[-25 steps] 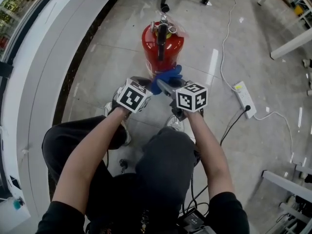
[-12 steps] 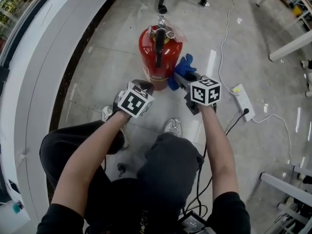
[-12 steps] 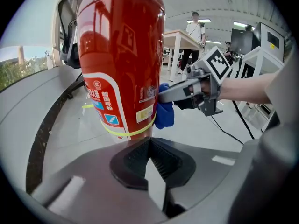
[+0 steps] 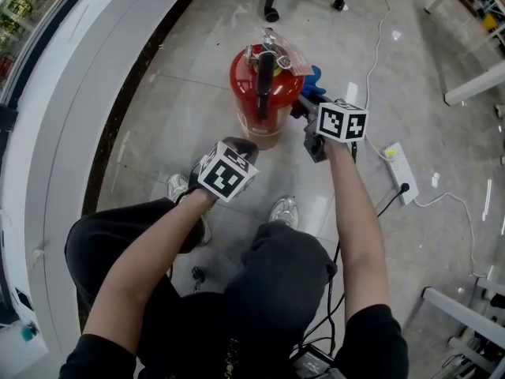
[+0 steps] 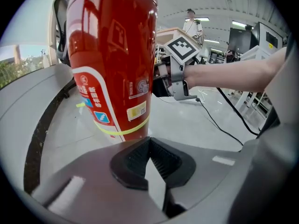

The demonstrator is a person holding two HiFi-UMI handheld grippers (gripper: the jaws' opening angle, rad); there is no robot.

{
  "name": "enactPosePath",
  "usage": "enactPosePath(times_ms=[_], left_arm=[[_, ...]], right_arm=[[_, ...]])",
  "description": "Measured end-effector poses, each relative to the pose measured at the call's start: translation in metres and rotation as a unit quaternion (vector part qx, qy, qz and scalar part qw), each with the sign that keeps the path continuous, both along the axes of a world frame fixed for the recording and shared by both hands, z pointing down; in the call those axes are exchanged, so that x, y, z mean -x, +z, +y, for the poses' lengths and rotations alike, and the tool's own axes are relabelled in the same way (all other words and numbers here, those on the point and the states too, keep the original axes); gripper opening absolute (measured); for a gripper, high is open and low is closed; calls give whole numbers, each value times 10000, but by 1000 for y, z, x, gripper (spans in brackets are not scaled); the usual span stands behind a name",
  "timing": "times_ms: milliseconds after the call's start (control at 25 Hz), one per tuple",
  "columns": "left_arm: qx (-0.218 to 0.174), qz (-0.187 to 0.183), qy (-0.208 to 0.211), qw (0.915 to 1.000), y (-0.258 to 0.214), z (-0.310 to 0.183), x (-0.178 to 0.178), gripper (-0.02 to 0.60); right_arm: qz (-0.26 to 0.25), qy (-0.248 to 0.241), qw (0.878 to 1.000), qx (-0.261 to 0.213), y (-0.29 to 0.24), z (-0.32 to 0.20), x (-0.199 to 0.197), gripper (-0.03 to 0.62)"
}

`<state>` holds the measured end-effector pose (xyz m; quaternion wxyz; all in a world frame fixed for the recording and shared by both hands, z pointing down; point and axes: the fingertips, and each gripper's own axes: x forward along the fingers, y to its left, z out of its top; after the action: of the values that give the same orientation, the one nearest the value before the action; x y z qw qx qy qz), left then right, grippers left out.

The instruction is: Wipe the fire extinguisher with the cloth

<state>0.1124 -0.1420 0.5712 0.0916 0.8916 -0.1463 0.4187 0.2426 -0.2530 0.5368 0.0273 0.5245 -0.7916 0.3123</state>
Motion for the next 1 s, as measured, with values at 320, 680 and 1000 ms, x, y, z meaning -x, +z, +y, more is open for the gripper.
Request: enactPosePath(times_ms=[320,680,1000], left_arm=[[-188,189,-75,9996,-18,-1,11,5],[-115,276,-338,9990,-27,-4,19,5],[-437,226,-312,9983,-44,-17,29,5]], right_arm=[[322,-326,9989,-80,-20,53,22,69],[860,-1059,9905,-197,-40,99,82,69],[632,-1631,9826,-625,-69,101,146,69]])
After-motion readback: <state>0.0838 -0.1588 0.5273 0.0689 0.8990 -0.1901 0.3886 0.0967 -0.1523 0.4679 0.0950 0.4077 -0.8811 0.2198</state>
